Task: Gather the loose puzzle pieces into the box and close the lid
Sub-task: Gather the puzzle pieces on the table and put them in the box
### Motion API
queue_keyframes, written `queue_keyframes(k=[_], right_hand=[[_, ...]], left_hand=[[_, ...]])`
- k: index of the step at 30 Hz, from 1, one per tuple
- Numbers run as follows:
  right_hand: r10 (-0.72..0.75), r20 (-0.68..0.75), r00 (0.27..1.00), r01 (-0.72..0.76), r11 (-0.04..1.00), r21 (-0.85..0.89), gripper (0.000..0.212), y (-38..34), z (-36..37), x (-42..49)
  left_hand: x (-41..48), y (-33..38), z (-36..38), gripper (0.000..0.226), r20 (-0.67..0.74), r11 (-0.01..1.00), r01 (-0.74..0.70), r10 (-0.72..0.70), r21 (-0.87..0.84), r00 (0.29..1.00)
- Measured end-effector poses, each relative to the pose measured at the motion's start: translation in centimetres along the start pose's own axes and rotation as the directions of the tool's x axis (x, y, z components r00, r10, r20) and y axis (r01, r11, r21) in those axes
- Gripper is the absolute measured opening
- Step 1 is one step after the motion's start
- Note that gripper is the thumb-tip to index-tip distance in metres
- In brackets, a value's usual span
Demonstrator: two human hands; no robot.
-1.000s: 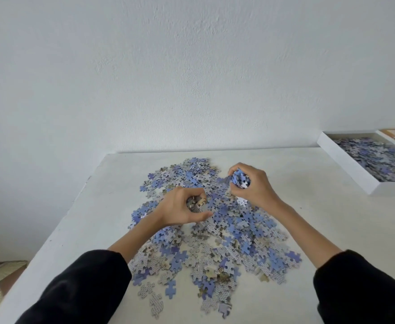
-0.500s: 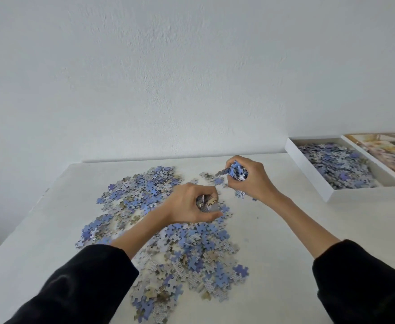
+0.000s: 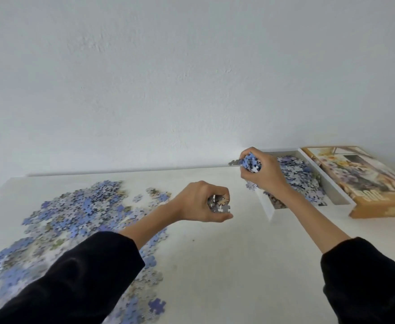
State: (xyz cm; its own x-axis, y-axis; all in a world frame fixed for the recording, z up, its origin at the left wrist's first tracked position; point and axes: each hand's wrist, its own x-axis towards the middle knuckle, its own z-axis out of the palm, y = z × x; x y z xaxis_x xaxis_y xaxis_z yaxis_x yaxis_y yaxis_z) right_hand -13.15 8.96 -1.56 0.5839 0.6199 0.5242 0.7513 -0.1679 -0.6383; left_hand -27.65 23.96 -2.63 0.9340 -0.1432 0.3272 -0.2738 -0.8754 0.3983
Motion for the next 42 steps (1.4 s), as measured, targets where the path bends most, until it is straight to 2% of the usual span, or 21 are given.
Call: queue_keyframes(k=[5,11,16,20,25,29,35,42], right_hand=[[0.024,-0.033,0.999,-0.025,0.999,-0.027,0.017,3.9,-4.0,-0.2],[0.057,-0.037,0.998,-0.06,0.994,-0.088,0.019,8.9,-8.7,-0.3],[0.148,-0.016,0.989,-0.149,0.981,-0.122,0.022,13.1,-10.5,0.3],[0.167,-0.001,0.986,-0.166,0.981,-0.104,0.024,15.4,-10.4,0.5],[0.186,0.034,0.982,-0.184,0.982,-0.049,0.024,17.5,-9.4,0.2],[0.168,-0.07,0.983,-0.177,0.973,-0.148,0.003,18.8,-9.3,0.3],[0.162,-0.121,0.979,-0.19,0.944,-0.271,0.012,19.0,-9.2,0.0],[0.196,-0.069,0.978,-0.208,0.918,-0.337,0.015,18.7,-9.1,-0.2]], left_hand=[[5.7,2.0,3.0,0.027,0.024,0.999,-0.044,0.045,-0.023,0.999],[12.7,3.7,5.9,0.033,0.0,0.989,-0.07,0.071,-0.129,0.997],[17.2,4.1,8.2,0.027,-0.026,0.981,-0.078,0.075,-0.178,0.997],[19.7,4.2,10.4,0.02,0.018,0.986,-0.097,0.1,-0.136,0.995],[20.8,3.5,11.9,0.023,0.099,0.983,-0.145,0.156,-0.109,0.983],[20.1,2.2,12.6,0.02,0.104,0.971,-0.217,0.227,-0.101,0.968],[19.4,1.4,12.7,0.019,0.073,0.976,-0.166,0.178,-0.144,0.981],[18.5,0.8,12.3,0.02,0.196,0.982,-0.16,0.177,-0.101,0.965]])
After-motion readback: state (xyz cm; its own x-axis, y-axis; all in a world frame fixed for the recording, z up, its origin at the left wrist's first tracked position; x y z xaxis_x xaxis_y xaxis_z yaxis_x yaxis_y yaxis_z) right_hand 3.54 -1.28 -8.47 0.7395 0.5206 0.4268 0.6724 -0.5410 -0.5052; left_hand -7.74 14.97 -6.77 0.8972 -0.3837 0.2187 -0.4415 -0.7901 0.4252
